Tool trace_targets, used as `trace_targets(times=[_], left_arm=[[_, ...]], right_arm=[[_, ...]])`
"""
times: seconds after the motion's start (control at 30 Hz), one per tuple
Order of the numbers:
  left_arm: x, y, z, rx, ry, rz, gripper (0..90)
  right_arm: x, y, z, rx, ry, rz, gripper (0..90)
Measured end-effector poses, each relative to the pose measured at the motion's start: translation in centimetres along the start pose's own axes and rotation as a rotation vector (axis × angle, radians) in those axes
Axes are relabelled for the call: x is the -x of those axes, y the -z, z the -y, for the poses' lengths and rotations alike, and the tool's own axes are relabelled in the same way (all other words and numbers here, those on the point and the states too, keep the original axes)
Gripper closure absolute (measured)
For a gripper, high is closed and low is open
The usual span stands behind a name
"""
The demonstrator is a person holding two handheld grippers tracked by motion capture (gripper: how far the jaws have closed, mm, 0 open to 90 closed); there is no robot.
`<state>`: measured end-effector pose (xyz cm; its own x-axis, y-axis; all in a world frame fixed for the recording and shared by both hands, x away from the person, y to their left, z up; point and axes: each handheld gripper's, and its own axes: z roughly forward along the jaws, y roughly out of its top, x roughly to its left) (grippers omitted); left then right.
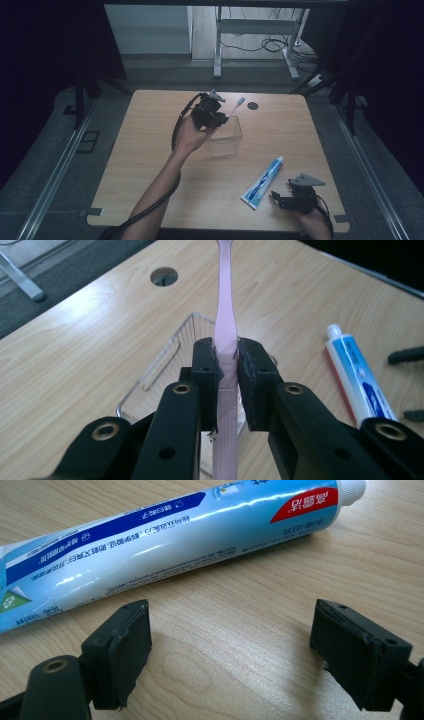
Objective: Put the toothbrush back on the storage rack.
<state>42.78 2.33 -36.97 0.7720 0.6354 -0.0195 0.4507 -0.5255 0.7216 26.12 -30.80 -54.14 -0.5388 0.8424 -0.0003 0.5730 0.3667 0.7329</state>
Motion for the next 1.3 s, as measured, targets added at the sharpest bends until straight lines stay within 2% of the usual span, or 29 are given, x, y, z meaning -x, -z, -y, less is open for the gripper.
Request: trace_targets(times=[0.33,0.6,0.83,0.93,1.3], left_arm=[[-1.0,-1.8,-0.9,0.031,0.020,-0.021,78.8],[-1.7,-3.6,-0.7,0.051,0.044,-0.030,78.8],[-1.5,-5.2,-0.3,0.052,0.049,-0.028,78.8],[-1.3,-5.7,0.1,0.041,0.038,-0.035,78.8],[-1.1,-7.0,2.0,0.017,0.050,-0.033,78.7]], right_arm=[[0.0,0.0,0.0,-0.001,-0.001,-0.001,16.4],[0.0,0.0,0.0,0.000,0.001,0.000,16.4],[0.0,0.0,0.0,0.000,0.001,0.000,16.3],[0.0,0.0,0.0,0.000,0.001,-0.001,16.3],[0.0,0.0,0.0,-0.001,0.001,-0.001,16.3]])
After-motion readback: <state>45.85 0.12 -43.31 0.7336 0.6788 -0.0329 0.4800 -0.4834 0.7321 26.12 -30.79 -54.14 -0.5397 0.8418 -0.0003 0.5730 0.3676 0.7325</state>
